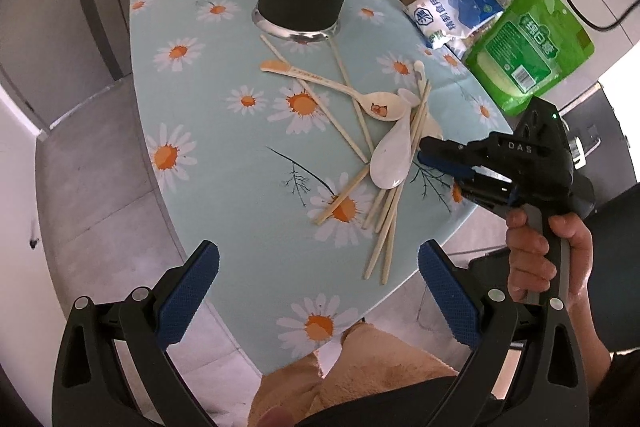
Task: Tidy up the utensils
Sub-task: 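Grasp a wooden chopstick with the right tool while the left tool grasps the printed wooden spoon, then lift the chopstick and wooden spoon with both tools and carry them over the black holder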
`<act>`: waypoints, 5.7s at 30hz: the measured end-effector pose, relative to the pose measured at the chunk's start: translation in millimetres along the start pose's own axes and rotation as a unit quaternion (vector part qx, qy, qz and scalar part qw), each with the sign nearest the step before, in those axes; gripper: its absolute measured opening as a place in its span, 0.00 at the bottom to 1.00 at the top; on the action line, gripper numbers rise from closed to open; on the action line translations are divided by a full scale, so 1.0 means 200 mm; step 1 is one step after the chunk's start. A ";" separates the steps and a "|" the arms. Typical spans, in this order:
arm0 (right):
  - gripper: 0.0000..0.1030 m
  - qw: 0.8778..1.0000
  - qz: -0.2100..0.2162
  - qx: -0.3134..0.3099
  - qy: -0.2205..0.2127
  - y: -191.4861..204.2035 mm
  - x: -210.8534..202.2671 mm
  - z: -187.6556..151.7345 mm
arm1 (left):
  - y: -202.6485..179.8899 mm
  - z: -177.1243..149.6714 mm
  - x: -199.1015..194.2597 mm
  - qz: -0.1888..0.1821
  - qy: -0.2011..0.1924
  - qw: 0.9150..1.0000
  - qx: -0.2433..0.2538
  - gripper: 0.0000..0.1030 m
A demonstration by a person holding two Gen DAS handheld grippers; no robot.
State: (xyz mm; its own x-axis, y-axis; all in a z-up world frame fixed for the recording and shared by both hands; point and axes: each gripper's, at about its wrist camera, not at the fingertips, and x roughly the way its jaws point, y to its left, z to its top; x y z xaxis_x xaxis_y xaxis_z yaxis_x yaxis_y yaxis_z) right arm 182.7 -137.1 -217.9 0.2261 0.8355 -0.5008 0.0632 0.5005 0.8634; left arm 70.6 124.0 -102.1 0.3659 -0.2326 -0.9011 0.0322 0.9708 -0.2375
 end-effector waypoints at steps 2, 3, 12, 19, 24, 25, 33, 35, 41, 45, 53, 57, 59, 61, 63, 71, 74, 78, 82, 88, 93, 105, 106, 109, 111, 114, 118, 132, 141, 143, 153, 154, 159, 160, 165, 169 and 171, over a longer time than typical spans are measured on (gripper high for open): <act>0.14 1.000 0.003 -0.002 -0.001 0.00 0.00 0.00 | 0.01 0.00 0.00 -0.003 0.001 1.000 0.007 0.94; 0.14 1.000 0.005 -0.001 -0.003 0.00 0.01 0.00 | 0.01 0.00 0.00 -0.003 0.002 1.000 0.011 0.94; 0.07 1.000 -0.001 -0.004 -0.010 0.00 0.03 -0.02 | 0.06 0.00 0.01 -0.006 0.010 1.000 0.017 0.94; 0.06 1.000 0.000 -0.004 -0.008 0.00 0.02 -0.04 | 0.06 0.01 0.03 -0.008 0.014 1.000 0.016 0.94; 0.06 1.000 -0.003 -0.015 -0.011 0.02 -0.04 -0.05 | 0.04 0.03 0.05 -0.011 0.013 1.000 0.022 0.94; 0.06 1.000 -0.004 -0.017 -0.012 0.02 -0.04 -0.05 | 0.04 0.04 0.05 -0.013 0.013 1.000 0.021 0.94; 0.06 0.998 -0.036 -0.051 -0.021 0.13 -0.18 -0.02 | 0.08 0.13 0.05 -0.063 -0.010 0.998 -0.017 0.93; 0.06 0.997 -0.043 -0.064 -0.019 0.17 -0.22 0.00 | 0.10 0.15 0.07 -0.075 -0.016 0.996 -0.039 0.93; 0.06 0.992 -0.052 -0.111 0.004 0.31 -0.29 0.13 | 0.15 0.25 0.15 -0.141 -0.032 0.980 -0.134 0.84; 0.06 0.986 -0.041 -0.158 0.032 0.43 -0.32 0.27 | 0.11 0.33 0.21 -0.154 -0.048 0.971 -0.175 0.79; 0.06 0.969 -0.007 -0.226 0.098 0.57 -0.33 0.49 | 0.12 0.45 0.39 -0.195 -0.040 0.926 -0.321 0.63; 0.06 0.960 0.013 -0.244 0.140 0.58 -0.30 0.58 | 0.11 0.53 0.45 -0.168 -0.027 0.916 -0.364 0.54; 0.06 0.956 0.016 -0.248 0.155 0.58 -0.30 0.62 | 0.12 0.53 0.47 -0.156 -0.026 0.909 -0.386 0.54; 0.06 0.952 0.026 -0.254 0.168 0.58 -0.31 0.65 | 0.13 0.52 0.50 -0.144 -0.026 0.904 -0.402 0.54; 0.06 0.949 0.033 -0.260 0.176 0.59 -0.31 0.69 | 0.14 0.53 0.53 -0.131 -0.029 0.902 -0.410 0.48; 0.06 0.944 0.052 -0.261 0.197 0.59 -0.33 0.76 | 0.16 0.52 0.59 -0.113 -0.021 0.885 -0.451 0.43; 0.06 0.942 0.058 -0.261 0.201 0.58 -0.34 0.78 | 0.14 0.55 0.58 -0.107 -0.022 0.884 -0.455 0.36; 0.06 0.942 0.061 -0.260 0.206 0.57 -0.35 0.79 | 0.11 0.59 0.58 -0.096 -0.019 0.886 -0.454 0.35; 0.06 0.941 0.064 -0.262 0.206 0.56 -0.35 0.79 | 0.09 0.61 0.57 -0.067 -0.005 0.896 -0.439 0.26; 0.06 0.939 0.080 -0.261 0.208 0.56 -0.36 0.79 | 0.09 0.63 0.59 -0.021 0.021 0.906 -0.421 0.10; 0.06 0.941 0.095 -0.255 0.202 0.56 -0.38 0.79 | 0.10 0.63 0.58 -0.016 0.024 0.905 -0.424 0.08; 0.06 0.940 0.087 -0.263 0.200 0.57 -0.36 0.80 | 0.08 0.63 0.54 -0.025 -0.004 0.913 -0.407 0.06; 0.06 0.939 0.085 -0.265 0.202 0.58 -0.36 0.79 | 0.08 0.63 0.54 -0.028 -0.008 0.912 -0.408 0.06; 0.06 0.937 0.080 -0.270 0.206 0.59 -0.34 0.79 | 0.06 0.62 0.50 -0.040 -0.023 0.912 -0.408 0.06; 0.06 0.935 0.075 -0.276 0.208 0.61 -0.32 0.78 | 0.05 0.61 0.47 -0.045 -0.033 0.912 -0.406 0.06; 0.06 0.931 0.066 -0.290 0.213 0.64 -0.28 0.77 | 0.04 0.60 0.41 -0.056 -0.050 0.912 -0.402 0.06; 0.06 0.926 0.058 -0.306 0.214 0.67 -0.24 0.75 | 0.02 0.58 0.31 -0.061 -0.072 0.916 -0.389 0.06; 0.06 0.907 0.005 -0.401 0.130 1.01 -0.16 0.59 | -0.03 0.67 -0.11 -0.091 -0.174 0.943 -0.270 0.06; 0.06 0.882 -0.002 -0.470 0.019 1.25 -0.17 0.53 | 0.02 0.77 -0.30 -0.123 -0.237 0.943 -0.198 0.06; 0.06 0.875 -0.003 -0.484 -0.005 1.30 -0.16 0.52 | 0.03 0.80 -0.33 -0.128 -0.250 0.942 -0.184 0.06; 0.06 0.853 -0.010 -0.503 -0.136 1.50 -0.19 0.54 | 0.03 0.95 -0.50 -0.127 -0.337 0.929 -0.089 0.06; 0.06 0.851 -0.011 -0.505 -0.146 1.52 -0.19 0.55 | 0.03 0.97 -0.51 -0.123 -0.345 0.927 -0.080 0.06; 0.06 0.839 -0.006 -0.514 -0.181 1.60 -0.22 0.58 | 0.01 1.06 -0.54 -0.109 -0.383 0.917 -0.029 0.06; 0.06 0.836 -0.006 -0.516 -0.188 1.61 -0.22 0.58 | -0.01 1.07 -0.54 -0.105 -0.391 0.914 -0.018 0.06; 0.06 0.834 -0.006 -0.511 -0.209 1.65 -0.20 0.64 | -0.01 1.14 -0.51 -0.089 -0.408 0.908 0.009 0.06; 0.06 0.834 -0.012 -0.510 -0.208 1.65 -0.16 0.67 | 0.00 1.18 -0.47 -0.089 -0.411 0.907 0.017 0.06; 0.06 0.835 -0.019 -0.508 -0.211 1.64 -0.13 0.68 | 0.01 1.19 -0.43 -0.094 -0.409 0.907 0.022 0.06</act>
State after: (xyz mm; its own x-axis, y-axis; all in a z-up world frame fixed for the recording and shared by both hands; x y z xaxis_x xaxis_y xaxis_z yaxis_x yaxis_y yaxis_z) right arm 329.3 -25.7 86.8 0.5780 0.7677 -0.2767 -0.7307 0.6379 0.2433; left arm 261.2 159.7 62.0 0.9176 -0.2914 -0.2703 0.1967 0.9239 -0.3282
